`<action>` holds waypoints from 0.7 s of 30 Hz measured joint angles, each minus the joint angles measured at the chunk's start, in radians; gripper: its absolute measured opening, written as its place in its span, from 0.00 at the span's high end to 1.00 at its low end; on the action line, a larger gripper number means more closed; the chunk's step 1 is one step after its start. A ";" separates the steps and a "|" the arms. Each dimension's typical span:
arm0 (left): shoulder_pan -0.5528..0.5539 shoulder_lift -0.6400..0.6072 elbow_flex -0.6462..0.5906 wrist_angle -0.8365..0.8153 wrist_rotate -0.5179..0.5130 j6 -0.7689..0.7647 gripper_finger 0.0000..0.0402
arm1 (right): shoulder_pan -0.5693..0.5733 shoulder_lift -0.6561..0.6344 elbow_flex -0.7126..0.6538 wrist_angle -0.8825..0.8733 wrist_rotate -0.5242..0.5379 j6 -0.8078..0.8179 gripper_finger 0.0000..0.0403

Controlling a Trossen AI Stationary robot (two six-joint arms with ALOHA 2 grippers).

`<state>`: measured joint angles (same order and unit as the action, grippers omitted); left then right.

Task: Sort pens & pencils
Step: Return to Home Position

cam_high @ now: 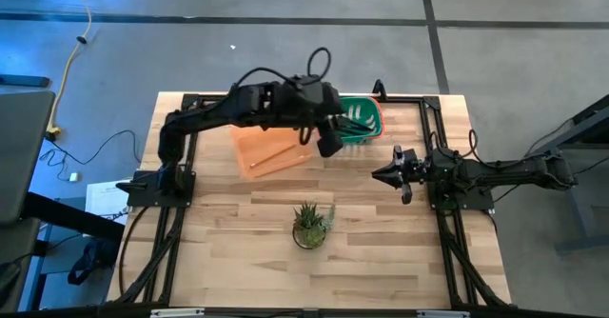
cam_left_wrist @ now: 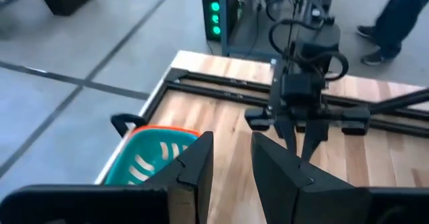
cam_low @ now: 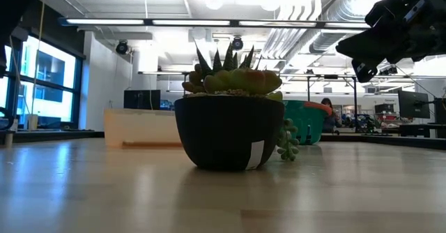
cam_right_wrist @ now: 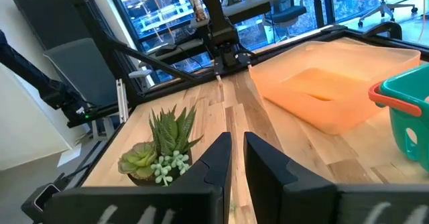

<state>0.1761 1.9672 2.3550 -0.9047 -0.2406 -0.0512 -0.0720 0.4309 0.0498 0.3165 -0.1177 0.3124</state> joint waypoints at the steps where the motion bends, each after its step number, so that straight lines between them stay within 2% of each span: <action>1: -0.001 -0.009 0.000 0.001 -0.011 0.001 0.78 | 0.000 0.000 0.000 0.000 0.000 0.002 0.92; 6: -0.009 -0.034 0.000 -0.007 -0.028 -0.009 0.78 | 0.000 0.000 0.000 0.001 0.000 0.001 0.92; 15: -0.100 -0.039 0.000 -0.019 -0.092 -0.015 0.78 | 0.000 0.000 0.000 0.002 0.000 0.004 0.92; 19: -0.155 -0.061 -0.001 0.002 -0.084 -0.025 0.78 | 0.000 0.000 0.000 0.002 -0.001 0.004 0.92; 21: -0.186 -0.078 -0.001 0.017 -0.044 -0.015 0.78 | 0.000 0.000 0.000 0.002 -0.004 0.003 0.92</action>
<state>-0.0097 1.8891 2.3545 -0.8876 -0.2844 -0.0659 -0.0719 0.4309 0.0498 0.3189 -0.1221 0.3155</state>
